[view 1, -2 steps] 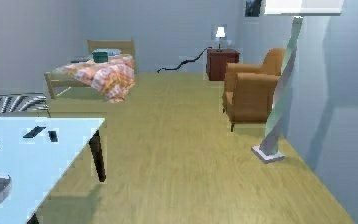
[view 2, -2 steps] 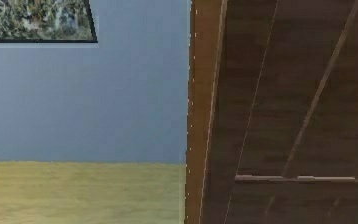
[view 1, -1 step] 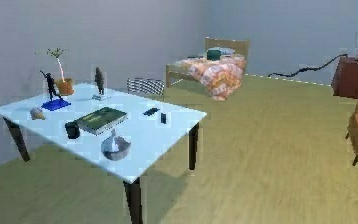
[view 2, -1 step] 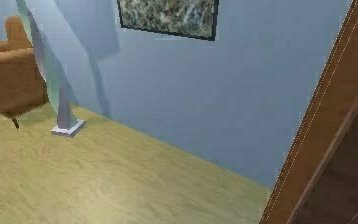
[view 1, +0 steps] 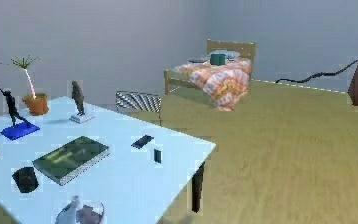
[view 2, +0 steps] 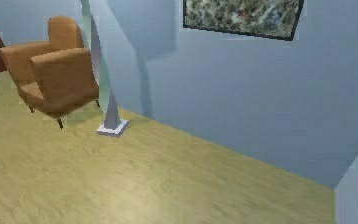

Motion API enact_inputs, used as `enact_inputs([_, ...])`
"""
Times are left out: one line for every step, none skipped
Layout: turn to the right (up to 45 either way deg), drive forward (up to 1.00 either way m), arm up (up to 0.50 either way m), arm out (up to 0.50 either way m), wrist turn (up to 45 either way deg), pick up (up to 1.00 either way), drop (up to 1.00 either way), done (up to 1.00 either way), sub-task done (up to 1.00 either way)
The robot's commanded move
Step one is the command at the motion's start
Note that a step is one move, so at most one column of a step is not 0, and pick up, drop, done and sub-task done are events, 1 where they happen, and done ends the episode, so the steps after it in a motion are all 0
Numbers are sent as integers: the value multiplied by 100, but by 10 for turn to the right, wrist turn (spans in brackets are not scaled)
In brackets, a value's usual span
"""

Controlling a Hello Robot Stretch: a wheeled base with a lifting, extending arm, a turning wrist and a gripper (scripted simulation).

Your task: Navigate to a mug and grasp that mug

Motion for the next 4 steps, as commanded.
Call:
enact_inputs([-450,0,0,0,0,0,0,0,0])
enact_inputs([-360,0,0,0,0,0,0,0,0])
enact_inputs([0,20,0,0,0,0,0,0,0])
enact_inputs([-420,0,0,0,0,0,0,0,0])
